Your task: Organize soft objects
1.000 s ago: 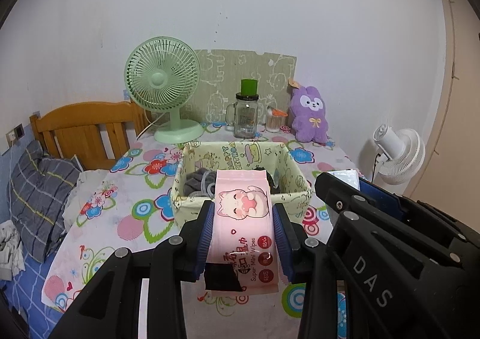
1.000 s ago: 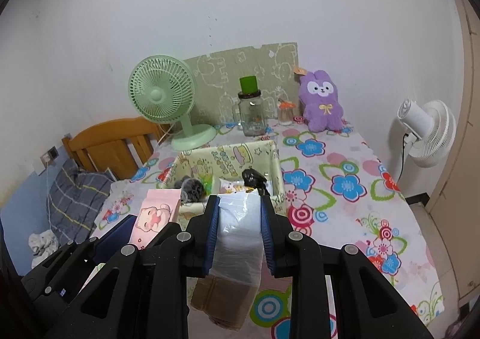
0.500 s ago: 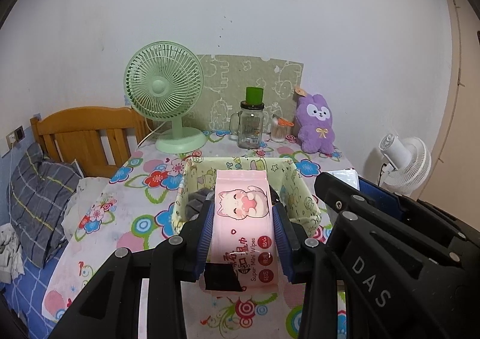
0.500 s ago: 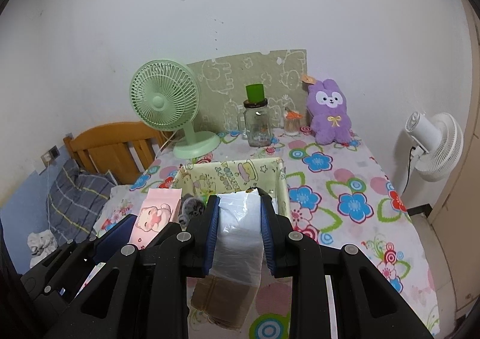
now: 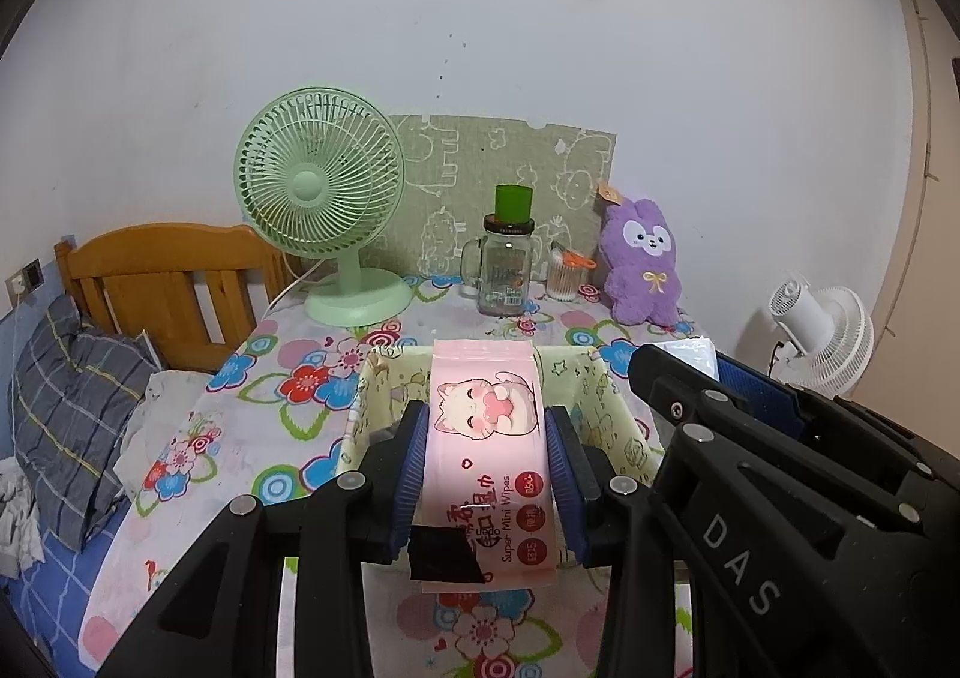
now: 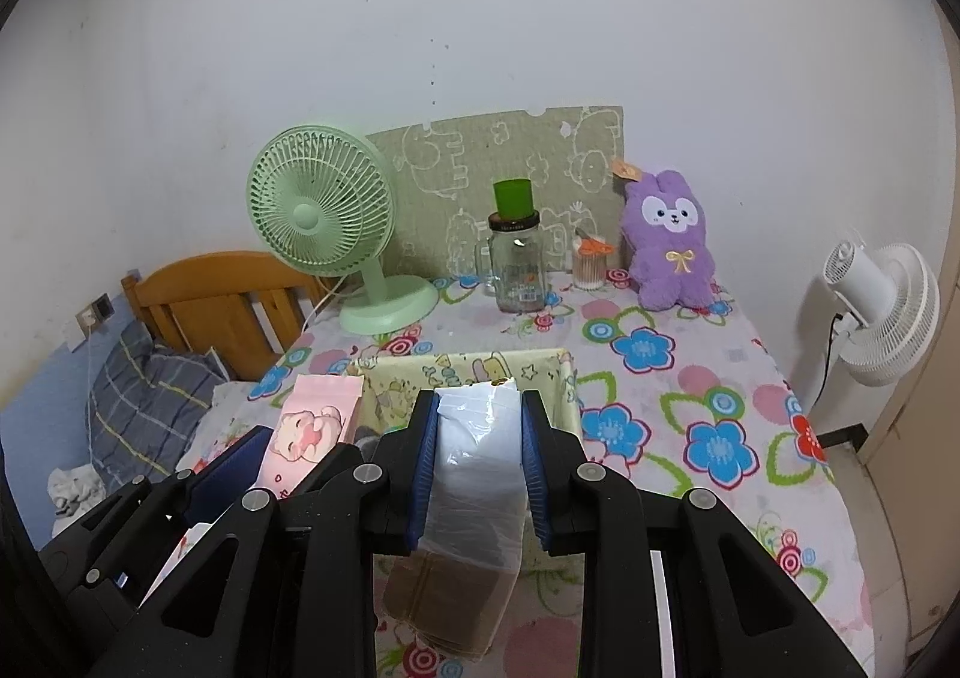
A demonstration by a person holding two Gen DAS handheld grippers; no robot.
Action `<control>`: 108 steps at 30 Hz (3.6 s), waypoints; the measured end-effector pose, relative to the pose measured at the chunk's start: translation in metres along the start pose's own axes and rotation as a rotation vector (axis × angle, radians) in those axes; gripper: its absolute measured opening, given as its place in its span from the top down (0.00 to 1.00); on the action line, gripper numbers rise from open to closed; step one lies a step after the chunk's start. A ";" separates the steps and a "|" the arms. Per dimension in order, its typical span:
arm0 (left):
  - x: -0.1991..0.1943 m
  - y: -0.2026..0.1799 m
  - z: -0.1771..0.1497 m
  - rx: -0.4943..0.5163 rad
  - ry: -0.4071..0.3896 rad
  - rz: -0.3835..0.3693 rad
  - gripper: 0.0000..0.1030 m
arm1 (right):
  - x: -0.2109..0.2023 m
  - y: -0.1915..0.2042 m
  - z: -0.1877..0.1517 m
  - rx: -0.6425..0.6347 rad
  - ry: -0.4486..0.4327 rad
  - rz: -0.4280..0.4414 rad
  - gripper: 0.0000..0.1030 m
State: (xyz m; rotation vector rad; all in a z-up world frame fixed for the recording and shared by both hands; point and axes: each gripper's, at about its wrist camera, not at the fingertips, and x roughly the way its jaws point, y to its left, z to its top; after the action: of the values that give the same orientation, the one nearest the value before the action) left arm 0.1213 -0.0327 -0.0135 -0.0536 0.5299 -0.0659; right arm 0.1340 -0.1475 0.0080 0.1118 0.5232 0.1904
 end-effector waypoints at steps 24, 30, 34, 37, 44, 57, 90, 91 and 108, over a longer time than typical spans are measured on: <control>0.073 0.006 0.007 -0.031 0.042 -0.037 0.61 | 0.074 -0.013 0.013 -0.011 0.034 0.023 0.71; 0.094 0.009 0.003 -0.044 0.079 -0.035 0.61 | 0.096 -0.016 0.009 -0.006 0.075 0.042 0.71; 0.102 0.009 0.000 -0.038 0.101 -0.023 0.51 | 0.106 -0.017 0.006 -0.002 0.093 0.044 0.71; 0.104 0.011 -0.002 -0.033 0.105 -0.012 0.41 | 0.110 -0.017 0.004 -0.009 0.098 0.047 0.71; 0.104 0.017 -0.002 -0.022 0.108 0.004 0.31 | 0.116 -0.010 0.003 -0.027 0.098 0.075 0.71; 0.112 0.028 -0.007 0.000 0.148 0.042 0.26 | 0.142 0.006 -0.005 -0.049 0.139 0.101 0.71; 0.063 0.017 -0.013 0.025 0.089 0.019 0.02 | 0.078 0.004 -0.011 -0.069 0.083 0.033 0.01; 0.061 0.017 -0.014 0.026 0.090 0.017 0.02 | 0.076 0.004 -0.012 -0.065 0.085 0.030 0.01; 0.019 0.026 -0.026 -0.010 0.068 -0.004 0.00 | 0.017 -0.013 -0.027 -0.028 0.019 -0.043 0.01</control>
State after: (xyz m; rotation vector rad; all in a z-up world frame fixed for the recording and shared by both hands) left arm 0.1252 -0.0088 -0.0473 -0.0627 0.5979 -0.0689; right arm 0.1365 -0.1551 -0.0248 0.0712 0.5411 0.1570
